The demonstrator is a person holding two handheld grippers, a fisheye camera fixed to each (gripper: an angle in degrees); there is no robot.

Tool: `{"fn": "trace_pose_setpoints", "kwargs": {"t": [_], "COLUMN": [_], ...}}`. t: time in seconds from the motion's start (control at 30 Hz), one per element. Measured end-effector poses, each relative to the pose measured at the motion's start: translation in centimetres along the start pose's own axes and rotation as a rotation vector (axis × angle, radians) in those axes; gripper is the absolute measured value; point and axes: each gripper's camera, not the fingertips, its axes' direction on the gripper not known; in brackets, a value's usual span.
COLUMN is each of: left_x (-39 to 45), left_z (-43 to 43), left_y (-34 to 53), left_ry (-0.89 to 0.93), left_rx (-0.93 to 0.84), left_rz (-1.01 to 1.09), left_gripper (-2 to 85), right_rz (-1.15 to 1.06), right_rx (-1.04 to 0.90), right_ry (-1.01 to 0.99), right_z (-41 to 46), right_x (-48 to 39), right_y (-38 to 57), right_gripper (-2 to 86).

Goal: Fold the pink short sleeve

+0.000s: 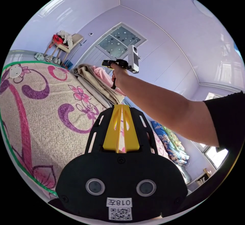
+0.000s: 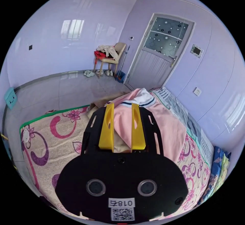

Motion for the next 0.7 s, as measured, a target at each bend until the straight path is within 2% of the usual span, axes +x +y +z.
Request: {"fn": "trace_pose_setpoints", "kwargs": {"t": [0.13,0.17,0.27,0.5,0.6,0.7], "left_x": [-0.3,-0.3,-0.1,1.8,2.8,4.1], "left_z": [0.8,1.0,1.7,3.9,5.0,6.0], "left_y": [-0.7,-0.9,-1.4,-3.3,-4.2,-5.1], "left_ry": [0.004,0.006,0.000,0.011,0.029,0.059], "left_rx": [0.007,0.007,0.011,-0.015,-0.031,-0.049], "left_rz": [-0.016,-0.022,-0.028,0.003,0.016,0.036], "left_gripper": [-1.0,-1.0,-1.0,-1.0,-1.0,-1.0], "right_rz": [-0.002,0.017,0.090,0.250,0.418,0.697], "right_rx": [-0.132,-0.154,-0.093,-0.017,0.029,0.073], "right_ry": [-0.013,-0.028,-0.024,-0.118,-0.186,-0.352], "right_z": [3.5,3.9,2.6,-1.2,-3.9,-6.3], "right_x": [1.3,1.9,3.9,10.8,16.8,24.8], "right_y": [-1.1,-1.1,-0.6,1.7,3.6,7.0], "right_gripper": [10.6,8.0,3.7,0.8,0.1,-0.3]}}
